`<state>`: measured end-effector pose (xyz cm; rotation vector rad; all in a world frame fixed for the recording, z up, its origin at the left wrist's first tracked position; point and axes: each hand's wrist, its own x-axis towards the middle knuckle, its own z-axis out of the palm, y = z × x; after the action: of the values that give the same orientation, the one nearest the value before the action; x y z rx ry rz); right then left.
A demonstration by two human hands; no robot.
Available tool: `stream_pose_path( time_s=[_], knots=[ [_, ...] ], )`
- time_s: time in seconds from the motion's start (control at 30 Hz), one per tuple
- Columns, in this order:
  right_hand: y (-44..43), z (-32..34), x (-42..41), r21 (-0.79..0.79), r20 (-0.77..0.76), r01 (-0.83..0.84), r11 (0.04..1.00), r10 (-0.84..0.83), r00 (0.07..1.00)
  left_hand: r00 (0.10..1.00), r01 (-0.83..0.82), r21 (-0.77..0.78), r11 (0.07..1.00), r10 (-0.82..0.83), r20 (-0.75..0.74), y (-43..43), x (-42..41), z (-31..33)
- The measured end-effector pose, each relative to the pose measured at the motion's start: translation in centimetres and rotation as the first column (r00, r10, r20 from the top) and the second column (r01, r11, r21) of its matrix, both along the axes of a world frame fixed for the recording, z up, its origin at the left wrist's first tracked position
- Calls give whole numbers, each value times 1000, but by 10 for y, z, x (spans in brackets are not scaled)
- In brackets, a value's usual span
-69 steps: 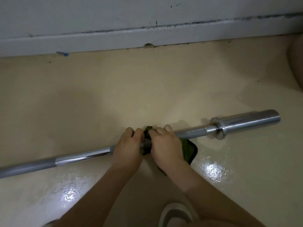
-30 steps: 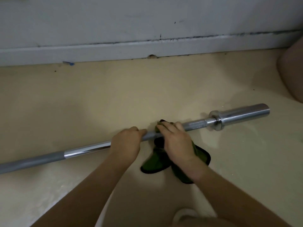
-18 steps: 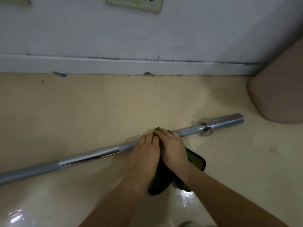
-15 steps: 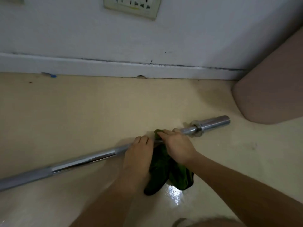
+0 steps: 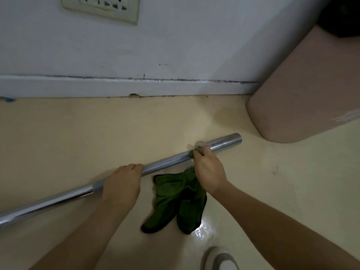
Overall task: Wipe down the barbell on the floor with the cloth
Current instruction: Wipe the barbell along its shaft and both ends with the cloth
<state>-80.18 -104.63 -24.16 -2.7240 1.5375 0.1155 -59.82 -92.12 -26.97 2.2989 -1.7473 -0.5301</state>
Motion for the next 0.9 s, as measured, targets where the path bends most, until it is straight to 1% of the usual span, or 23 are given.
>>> stream_pose_path(
  time_s=[0.03, 0.13, 0.2, 0.27, 0.33, 0.4, 0.47, 0.53, 0.6, 0.67, 0.73, 0.8, 0.9],
  knots=[
    [-10, -3, 7, 14, -21, -11, 1000, 11, 1000, 1000, -7, -1, 1000, 7, 17, 0, -3, 0],
    [-42, -1, 38, -48, -46, -26, 999, 24, 999, 994, -4, 23, 1000, 1, 109, -4, -15, 1],
    [-53, -3, 44, 12, -71, -35, 999, 36, 997, 988, -52, 74, 996, 40, 151, -10, -19, 5],
    [-45, -6, 27, -18, -34, -72, 997, 72, 997, 985, -85, 87, 993, 70, 157, -17, -18, 7],
    [-30, -7, -4, 33, 38, -75, 997, 74, 997, 983, -90, 131, 987, 67, 170, -22, -18, 9],
    [-29, -16, -20, 65, 64, -82, 994, 78, 995, 976, -105, 173, 979, 68, 206, -23, -22, 9],
    [-43, -13, -3, 76, 119, -78, 994, 69, 990, 970, -135, 196, 971, 88, 228, -26, -28, 9],
    [-58, -4, 24, 118, 99, -55, 991, 43, 994, 959, -163, 198, 966, 109, 261, -30, -33, 9],
    [-62, -8, 33, 122, 64, -69, 990, 61, 996, 945, -123, 160, 979, 66, 319, -34, -42, 8],
    [-53, -7, 16, 124, 98, -90, 988, 78, 992, 954, -21, 119, 993, -16, 301, -47, -63, 8],
    [-41, -12, -10, 125, 168, -95, 988, 73, 983, 975, 53, 87, 995, -70, 213, -71, -88, 6],
    [-32, -19, -28, 146, 209, -110, 983, 78, 975, 987, 59, 111, 992, -75, 142, -96, -105, 0],
    [-32, -12, -46, 146, 355, -69, 987, 12, 935, 992, 46, 131, 990, -61, 113, -108, -113, -6]
  ],
)
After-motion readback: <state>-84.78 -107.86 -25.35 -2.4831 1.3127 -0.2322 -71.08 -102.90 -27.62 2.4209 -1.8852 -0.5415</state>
